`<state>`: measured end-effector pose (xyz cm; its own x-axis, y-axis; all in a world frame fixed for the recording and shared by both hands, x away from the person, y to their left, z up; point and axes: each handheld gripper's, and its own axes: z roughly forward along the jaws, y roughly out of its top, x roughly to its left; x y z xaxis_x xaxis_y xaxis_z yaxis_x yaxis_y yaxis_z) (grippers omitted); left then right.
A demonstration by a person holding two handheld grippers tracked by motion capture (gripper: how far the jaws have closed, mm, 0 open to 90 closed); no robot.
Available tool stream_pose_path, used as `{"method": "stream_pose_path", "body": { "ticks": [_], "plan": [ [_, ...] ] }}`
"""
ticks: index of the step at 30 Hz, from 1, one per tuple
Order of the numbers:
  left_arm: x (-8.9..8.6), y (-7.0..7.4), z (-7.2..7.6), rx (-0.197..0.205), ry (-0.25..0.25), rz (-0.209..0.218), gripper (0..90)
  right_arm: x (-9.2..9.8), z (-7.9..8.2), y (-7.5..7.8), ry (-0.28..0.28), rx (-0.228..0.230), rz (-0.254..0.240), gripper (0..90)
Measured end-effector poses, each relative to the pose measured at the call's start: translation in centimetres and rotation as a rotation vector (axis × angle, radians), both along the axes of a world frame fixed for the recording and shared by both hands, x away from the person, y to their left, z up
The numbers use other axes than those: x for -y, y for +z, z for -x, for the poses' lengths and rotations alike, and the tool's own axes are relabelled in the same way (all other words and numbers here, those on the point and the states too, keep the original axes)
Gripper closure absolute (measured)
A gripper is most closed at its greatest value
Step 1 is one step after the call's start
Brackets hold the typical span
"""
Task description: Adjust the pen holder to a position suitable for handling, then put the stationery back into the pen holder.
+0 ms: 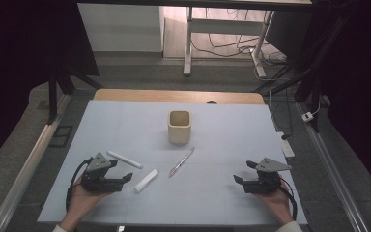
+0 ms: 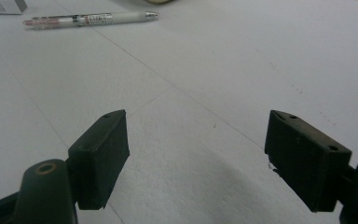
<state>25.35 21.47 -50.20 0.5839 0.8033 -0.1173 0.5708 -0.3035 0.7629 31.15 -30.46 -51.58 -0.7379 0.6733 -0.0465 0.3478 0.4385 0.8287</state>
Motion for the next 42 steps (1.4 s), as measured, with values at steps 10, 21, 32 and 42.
{"method": "stream_pose_path", "body": {
  "ticks": [10, 21, 32, 42],
  "plan": [
    [2.0, 1.2, -0.9, 0.011, -0.030, -0.014, 21.4, 0.1, 0.2, 0.3, 0.002, 0.014, -0.007, 21.6],
    [3.6, 1.5, -1.9, 0.010, -0.052, -0.027, 21.5, 0.0, 0.2, 0.3, 0.004, 0.007, -0.007, 22.1],
    [5.5, 1.9, -3.4, 0.002, -0.086, -0.023, 21.7, -0.4, -0.1, 0.2, 0.010, 0.007, -0.006, 22.5],
    [6.9, 2.3, -4.5, -0.007, -0.117, -0.046, 21.7, -0.7, -0.3, 0.1, 0.020, 0.004, -0.007, 23.0]
  ]
}}
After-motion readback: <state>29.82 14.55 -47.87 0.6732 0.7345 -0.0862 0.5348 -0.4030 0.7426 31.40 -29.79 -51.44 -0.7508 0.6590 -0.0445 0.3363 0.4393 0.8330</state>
